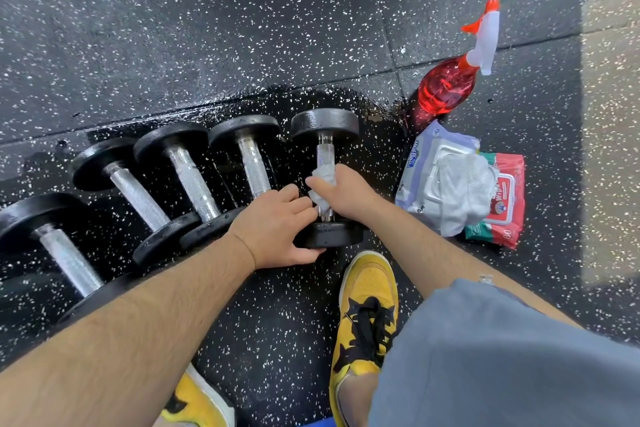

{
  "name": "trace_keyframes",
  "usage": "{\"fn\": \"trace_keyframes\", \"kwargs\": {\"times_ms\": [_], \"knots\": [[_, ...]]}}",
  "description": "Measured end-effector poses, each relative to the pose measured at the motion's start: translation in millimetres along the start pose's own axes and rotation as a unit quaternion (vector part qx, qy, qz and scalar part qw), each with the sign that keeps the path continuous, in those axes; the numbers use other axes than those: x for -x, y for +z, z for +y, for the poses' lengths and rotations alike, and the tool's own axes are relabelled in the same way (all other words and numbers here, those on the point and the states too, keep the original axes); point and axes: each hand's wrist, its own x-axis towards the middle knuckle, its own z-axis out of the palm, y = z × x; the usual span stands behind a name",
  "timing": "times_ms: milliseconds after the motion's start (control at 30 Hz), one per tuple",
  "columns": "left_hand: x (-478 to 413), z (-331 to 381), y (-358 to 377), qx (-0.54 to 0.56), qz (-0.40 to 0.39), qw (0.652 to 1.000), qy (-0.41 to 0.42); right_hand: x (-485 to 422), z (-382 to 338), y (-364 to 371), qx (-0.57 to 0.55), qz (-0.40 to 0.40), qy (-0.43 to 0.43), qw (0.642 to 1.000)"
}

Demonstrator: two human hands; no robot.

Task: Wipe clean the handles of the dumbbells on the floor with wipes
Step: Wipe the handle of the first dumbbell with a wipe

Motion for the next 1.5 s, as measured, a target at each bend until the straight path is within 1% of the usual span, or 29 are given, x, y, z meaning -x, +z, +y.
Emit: {"fn": "trace_keyframes", "kwargs": {"times_ms": [133, 267, 300, 367, 400, 433, 500, 567, 633, 667, 700, 733, 867, 967, 1033, 1133, 1200, 1300, 1367, 1500], "knots": [[-0.7, 0.6, -1.8, -0.004, -0.005, 1.0, 0.001, -3.0, -9.8, 10.0, 0.053, 0.064, 0.053, 0.995], [0.6, -0.3, -2.0, -0.009, -0.012, 1.0, 0.001, 2.0, -14.7, 8.8, 0.15, 0.092, 0.073, 0.982], [0.1, -0.6, -1.7, -0.011, -0.014, 1.0, 0.002, 6.0, -15.9, 6.1, 0.2, 0.091, 0.065, 0.973], [-0.7, -0.8, -1.7, -0.01, -0.014, 1.0, 0.002, 12.6, -14.2, 1.5, 0.317, 0.082, 0.026, 0.945], [-0.8, -0.6, -1.8, -0.008, -0.012, 1.0, 0.002, 17.1, -14.8, -1.3, 0.351, 0.074, 0.01, 0.933], [-0.8, -0.3, -1.6, -0.006, -0.009, 1.0, 0.003, 20.7, -14.4, -3.7, 0.363, 0.074, 0.0, 0.929], [-0.2, -0.1, -1.9, -0.003, -0.006, 1.0, 0.003, 24.6, -11.5, -5.2, 0.315, 0.078, 0.014, 0.946], [-0.3, -0.4, -1.6, -0.002, -0.004, 1.0, 0.002, 29.3, -11.5, -4.2, 0.212, 0.072, 0.031, 0.974], [-0.7, -0.6, -0.8, 0.003, 0.0, 1.0, 0.001, 36.1, -16.1, -6.8, 0.127, 0.028, 0.033, 0.991], [-0.7, -0.3, -0.5, 0.006, 0.002, 1.0, 0.001, 40.2, -19.5, -8.8, 0.117, -0.004, 0.03, 0.993], [-0.2, -0.2, -0.3, 0.006, 0.003, 1.0, 0.002, 42.4, -20.5, -9.3, 0.12, -0.025, 0.038, 0.992], [0.1, -0.3, 0.0, 0.004, 0.004, 1.0, 0.002, 43.7, -20.2, -9.2, 0.125, -0.022, 0.048, 0.991], [0.6, -0.3, -0.6, 0.005, 0.007, 1.0, 0.006, 38.0, -15.9, -3.5, 0.182, 0.032, 0.057, 0.981], [-0.7, 0.5, -1.2, 0.006, 0.011, 1.0, 0.005, 26.1, -19.7, 3.6, 0.191, 0.055, 0.078, 0.977], [-0.1, 0.8, -1.1, 0.006, 0.016, 1.0, 0.006, 19.1, -19.9, 8.5, 0.174, 0.066, 0.093, 0.978], [0.5, 0.3, -0.2, -0.001, 0.009, 1.0, 0.003, 13.0, -12.4, 8.3, 0.098, 0.028, 0.086, 0.991], [0.4, -0.2, 0.2, -0.005, 0.001, 1.0, 0.001, 15.9, -4.6, 1.6, 0.038, -0.004, 0.062, 0.997], [0.8, -0.4, -0.1, 0.0, -0.001, 1.0, -0.002, 22.6, 7.9, -10.5, -0.007, -0.038, 0.026, 0.999], [1.8, -0.2, -0.3, 0.002, -0.001, 1.0, 0.002, 26.6, 12.8, -18.4, 0.001, -0.051, 0.02, 0.999], [1.5, -0.4, -1.2, 0.001, -0.002, 1.0, 0.004, 33.2, 20.2, -22.4, 0.054, -0.054, 0.038, 0.996]]}}
